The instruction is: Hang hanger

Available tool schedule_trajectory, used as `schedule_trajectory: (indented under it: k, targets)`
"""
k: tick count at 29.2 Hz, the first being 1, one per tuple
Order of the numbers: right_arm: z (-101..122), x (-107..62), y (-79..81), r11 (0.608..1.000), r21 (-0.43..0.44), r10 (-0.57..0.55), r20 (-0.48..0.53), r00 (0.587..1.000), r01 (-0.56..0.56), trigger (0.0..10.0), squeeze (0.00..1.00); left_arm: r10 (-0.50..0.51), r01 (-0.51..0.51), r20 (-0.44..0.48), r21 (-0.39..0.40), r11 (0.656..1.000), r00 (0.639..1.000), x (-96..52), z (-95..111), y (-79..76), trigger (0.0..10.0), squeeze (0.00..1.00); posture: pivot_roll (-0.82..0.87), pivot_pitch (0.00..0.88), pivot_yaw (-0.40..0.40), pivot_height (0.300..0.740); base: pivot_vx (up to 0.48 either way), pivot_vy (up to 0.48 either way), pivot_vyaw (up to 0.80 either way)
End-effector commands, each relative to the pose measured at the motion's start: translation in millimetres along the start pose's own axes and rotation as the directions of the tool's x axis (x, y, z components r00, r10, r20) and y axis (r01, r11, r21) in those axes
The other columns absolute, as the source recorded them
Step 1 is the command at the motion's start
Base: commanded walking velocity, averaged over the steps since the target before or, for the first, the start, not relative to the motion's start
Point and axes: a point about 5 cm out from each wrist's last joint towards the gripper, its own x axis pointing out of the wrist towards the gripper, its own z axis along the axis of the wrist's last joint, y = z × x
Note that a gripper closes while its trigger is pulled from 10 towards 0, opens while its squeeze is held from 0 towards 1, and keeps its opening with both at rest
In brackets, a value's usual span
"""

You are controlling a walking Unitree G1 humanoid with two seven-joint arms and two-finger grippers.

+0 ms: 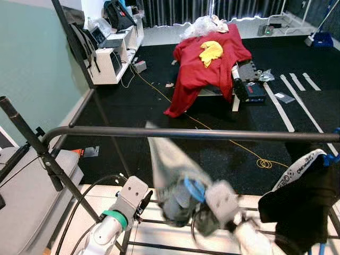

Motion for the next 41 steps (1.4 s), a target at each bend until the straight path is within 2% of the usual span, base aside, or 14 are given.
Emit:
schedule_trajectory:
  k: [1,5,8,9,11,12,14,17,22,23,28,29,36,41]
  targets:
    - [1,-2.3,0.6,1.0,-0.012,-0.017,0.009,1.0,0.017,10.0,0.0,-0.007,0.008,-0.028,0.005,1.0,1.0,-1.7,-7,0.0,10.0,0.0,-0.32,0.07,0.168,0.74,0.0,0.0,0.0]
    - [17,16.3,-30.2,0.982,-0.085,-0.161,0.101,0.982,0.17,10.0,0.0,-0.008,0.008,-0.027,0.003,1.0,1.0,-2.0,-7,-0.8,10.0,0.0,-0.32,0.073,0.17,0.74,0.0,0.0,0.0]
    - [9,19.0,-36.0,0.976,-0.102,-0.19,0.048,0.981,0.194,10.0,0.0,-0.009,0.009,-0.027,0.002,1.0,1.0,-2.1,-7,-1.7,10.0,0.0,-0.31,0.073,0.167,0.74,0.0,0.0,0.0]
    - [-14,16.4,-39.4,0.973,-0.036,-0.232,-0.092,0.968,0.23,10.0,0.0,-0.01,0.01,-0.026,0.001,1.0,1.0,-1.9,-6,-2.6,10.0,0.0,-0.31,0.074,0.165,0.74,0.0,0.0,0.0]
    - [-33,8.4,-37.3,0.964,0.019,-0.257,-0.182,0.949,0.265,10.0,0.0,-0.01,0.01,-0.026,0.0,1.0,1.0,-1.9,-6,-3.1,10.0,0.0,-0.31,0.074,0.164,0.74,0.0,0.0,0.0]
    - [-57,-2.8,-34.4,0.929,0.125,-0.287,-0.349,0.892,0.348,10.0,0.0,-0.007,0.007,-0.027,-0.002,1.0,1.0,-2.2,-6,-2.8,10.0,0.0,-0.31,0.074,0.164,0.74,0.0,0.0,0.0]
    - [-57,-2.8,-34.4,0.929,0.125,-0.287,-0.349,0.892,0.348,10.0,0.0,-0.007,0.007,-0.027,-0.002,1.0,1.0,-2.2,-6,-2.8,10.0,0.0,-0.31,0.074,0.164,0.74,0.0,0.0,0.0]
    - [-89,-25.6,-1.9,0.863,0.341,-0.108,-0.597,0.795,0.373,10.0,0.0,-0.002,0.002,-0.029,-0.003,1.0,1.0,-3.3,-7,-0.4,10.0,0.0,-0.3,0.077,0.167,0.74,0.0,0.0,0.0]
    - [-84,-28.3,10.9,0.888,0.35,-0.054,-0.564,0.824,0.298,10.0,0.0,-0.004,0.004,-0.03,-0.001,1.0,1.0,-3.2,-7,-0.6,10.0,0.0,-0.3,0.077,0.167,0.74,0.0,0.0,0.0]
    - [-68,-25.0,16.6,0.915,0.346,-0.036,-0.444,0.895,0.208,10.0,1.0,-0.007,0.007,-0.028,0.0,1.0,1.0,-2.3,-6,-1.6,10.0,0.0,-0.31,0.078,0.169,0.74,0.0,0.0,0.0]
    - [-60,-27.4,29.3,0.947,0.315,0.059,-0.358,0.932,0.061,10.0,1.0,-0.009,0.009,-0.027,-0.001,1.0,1.0,-1.9,-6,-2.4,10.0,0.0,-0.31,0.078,0.169,0.74,0.0,0.0,0.0]
    - [-59,-53.7,58.1,0.975,0.117,0.217,-0.284,0.934,-0.191,10.0,0.0,-0.014,0.014,-0.028,0.0,1.0,1.0,-1.7,-6,-4.2,10.0,0.0,-0.32,0.083,0.167,0.74,0.0,0.0,0.0]
    - [-79,-104.5,49.3,0.986,-0.164,-0.023,-0.357,0.934,-0.038,10.0,0.0,-0.019,0.019,-0.037,0.004,1.0,0.999,-4.0,-9,-5.5,10.0,0.0,-0.31,0.084,0.165,0.74,0.0,0.0,0.0]
    - [-101,-145.8,56.0,0.937,-0.31,-0.002,-0.471,0.882,-0.163,10.0,0.0,-0.028,0.028,-0.041,0.005,1.0,0.999,-4.8,-10,-7.3,10.0,0.0,-0.32,0.095,0.167,0.74,0.0,0.0,0.0]
